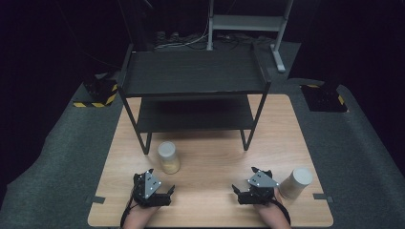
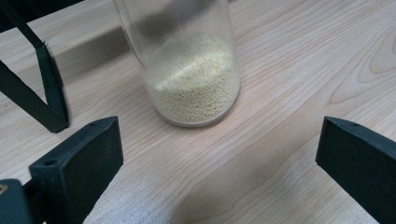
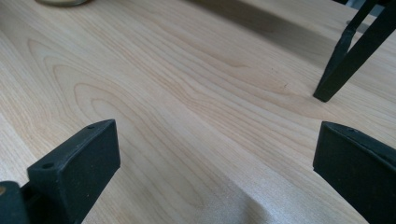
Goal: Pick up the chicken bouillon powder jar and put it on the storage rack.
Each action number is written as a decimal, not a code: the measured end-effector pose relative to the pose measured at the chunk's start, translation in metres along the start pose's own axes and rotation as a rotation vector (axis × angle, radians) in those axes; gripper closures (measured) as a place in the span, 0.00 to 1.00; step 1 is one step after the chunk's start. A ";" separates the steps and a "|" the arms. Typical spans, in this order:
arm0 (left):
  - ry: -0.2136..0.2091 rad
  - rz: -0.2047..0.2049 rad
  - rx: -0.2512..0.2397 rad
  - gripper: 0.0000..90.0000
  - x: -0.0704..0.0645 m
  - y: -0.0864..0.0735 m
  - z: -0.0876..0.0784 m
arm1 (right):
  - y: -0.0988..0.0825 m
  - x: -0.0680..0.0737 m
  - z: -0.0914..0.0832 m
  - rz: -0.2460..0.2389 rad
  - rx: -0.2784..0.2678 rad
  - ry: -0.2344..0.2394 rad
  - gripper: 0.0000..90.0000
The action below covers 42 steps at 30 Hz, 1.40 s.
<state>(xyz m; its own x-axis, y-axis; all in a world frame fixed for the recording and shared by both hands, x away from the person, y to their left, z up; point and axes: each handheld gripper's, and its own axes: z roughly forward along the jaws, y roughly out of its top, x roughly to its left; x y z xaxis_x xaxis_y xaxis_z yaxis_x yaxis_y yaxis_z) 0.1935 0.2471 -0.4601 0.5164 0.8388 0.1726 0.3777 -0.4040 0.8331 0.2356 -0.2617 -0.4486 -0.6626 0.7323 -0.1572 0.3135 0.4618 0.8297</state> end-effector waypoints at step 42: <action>-0.035 -0.051 -0.022 0.01 0.012 -0.004 0.000 | 0.001 -0.005 0.001 0.006 0.009 0.029 0.00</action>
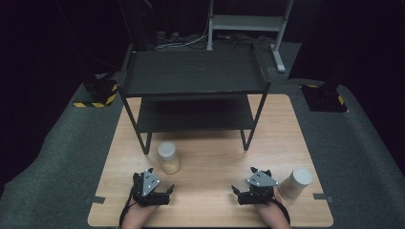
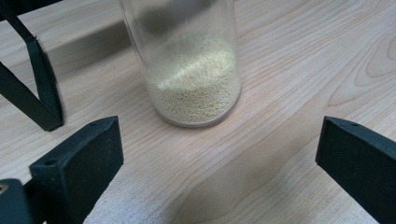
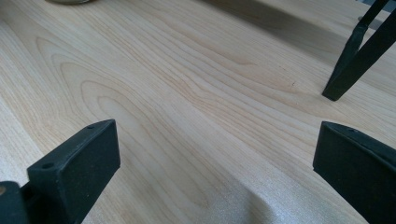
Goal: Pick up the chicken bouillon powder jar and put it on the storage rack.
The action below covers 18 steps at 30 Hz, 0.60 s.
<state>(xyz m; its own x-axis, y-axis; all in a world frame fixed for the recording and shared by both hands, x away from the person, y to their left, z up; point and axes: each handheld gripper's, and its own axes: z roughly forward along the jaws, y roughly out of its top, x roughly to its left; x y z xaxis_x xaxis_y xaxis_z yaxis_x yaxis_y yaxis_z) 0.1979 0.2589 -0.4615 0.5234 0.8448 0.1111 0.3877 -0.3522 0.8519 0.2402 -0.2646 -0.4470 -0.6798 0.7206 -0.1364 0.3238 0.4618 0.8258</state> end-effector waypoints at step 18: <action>-0.039 -0.064 -0.084 0.01 0.006 -0.008 -0.009 | -0.001 -0.005 0.000 0.016 -0.006 0.018 0.00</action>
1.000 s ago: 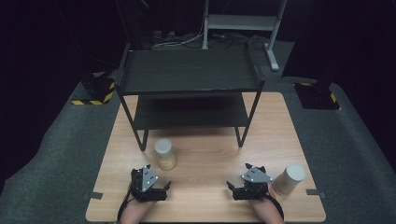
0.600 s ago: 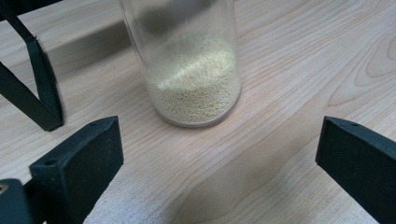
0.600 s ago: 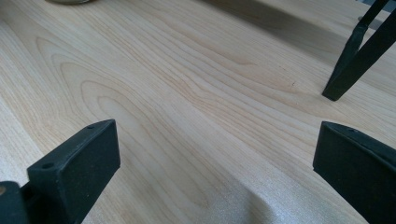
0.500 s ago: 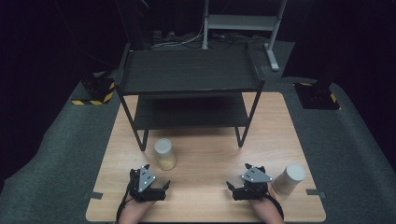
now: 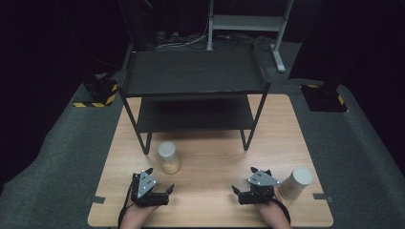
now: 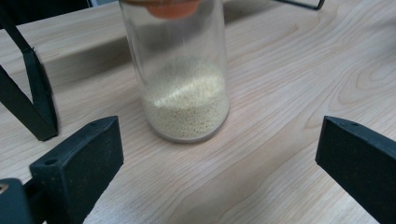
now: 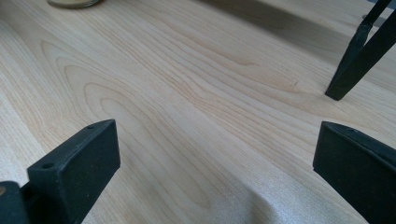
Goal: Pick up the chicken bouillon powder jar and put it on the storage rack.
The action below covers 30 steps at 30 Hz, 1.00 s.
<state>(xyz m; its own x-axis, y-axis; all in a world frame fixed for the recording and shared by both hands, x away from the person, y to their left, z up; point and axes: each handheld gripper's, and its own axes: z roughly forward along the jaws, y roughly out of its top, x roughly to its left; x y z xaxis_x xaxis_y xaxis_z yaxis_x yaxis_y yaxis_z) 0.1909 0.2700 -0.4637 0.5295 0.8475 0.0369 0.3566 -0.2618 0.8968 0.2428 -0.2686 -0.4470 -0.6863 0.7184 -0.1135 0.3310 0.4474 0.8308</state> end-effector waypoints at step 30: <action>0.038 -0.006 -0.132 0.00 -0.005 0.017 0.003 | 0.002 0.000 0.001 -0.014 0.012 0.005 0.00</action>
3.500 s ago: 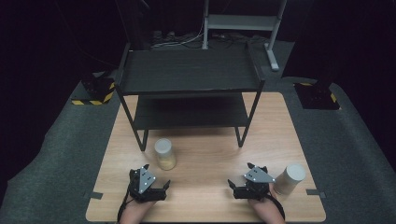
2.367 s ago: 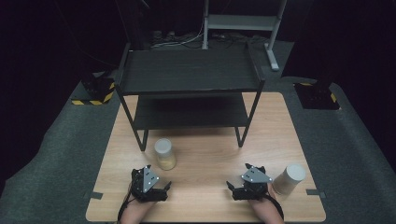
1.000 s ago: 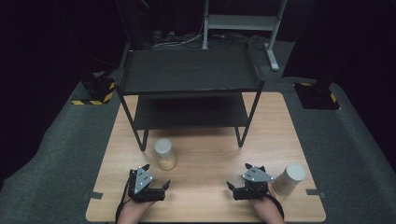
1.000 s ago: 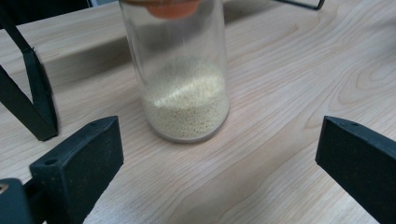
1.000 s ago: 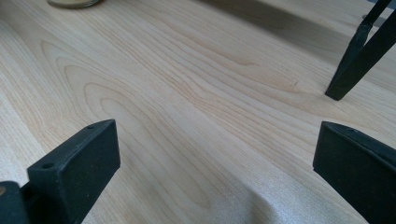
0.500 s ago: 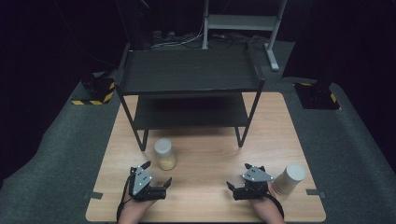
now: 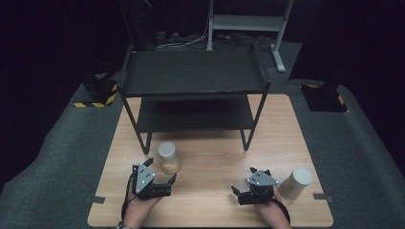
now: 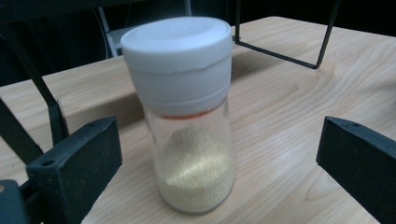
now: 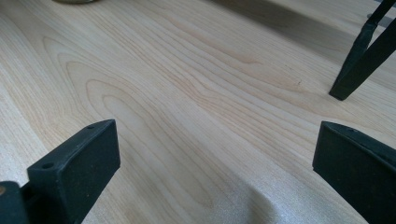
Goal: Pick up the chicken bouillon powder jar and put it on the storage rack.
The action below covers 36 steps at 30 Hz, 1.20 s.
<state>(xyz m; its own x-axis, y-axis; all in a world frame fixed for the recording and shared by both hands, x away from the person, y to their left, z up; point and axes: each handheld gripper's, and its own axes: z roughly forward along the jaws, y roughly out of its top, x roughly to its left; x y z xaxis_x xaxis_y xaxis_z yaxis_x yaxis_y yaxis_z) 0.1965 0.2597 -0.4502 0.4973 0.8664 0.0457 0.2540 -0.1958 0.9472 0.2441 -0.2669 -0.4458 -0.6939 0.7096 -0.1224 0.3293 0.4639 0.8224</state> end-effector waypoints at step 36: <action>-0.002 -0.129 -0.067 0.19 0.020 -0.004 0.039 | -0.001 0.002 0.000 0.000 -0.006 -0.015 0.00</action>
<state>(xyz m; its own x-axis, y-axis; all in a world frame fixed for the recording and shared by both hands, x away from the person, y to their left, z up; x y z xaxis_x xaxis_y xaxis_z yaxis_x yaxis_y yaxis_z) 0.2383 0.2599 -0.4652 0.4659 0.8814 -0.0784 0.2602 -0.0518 0.9642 0.2418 -0.2660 -0.4467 -0.6844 0.7173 -0.1305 0.3257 0.4609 0.8255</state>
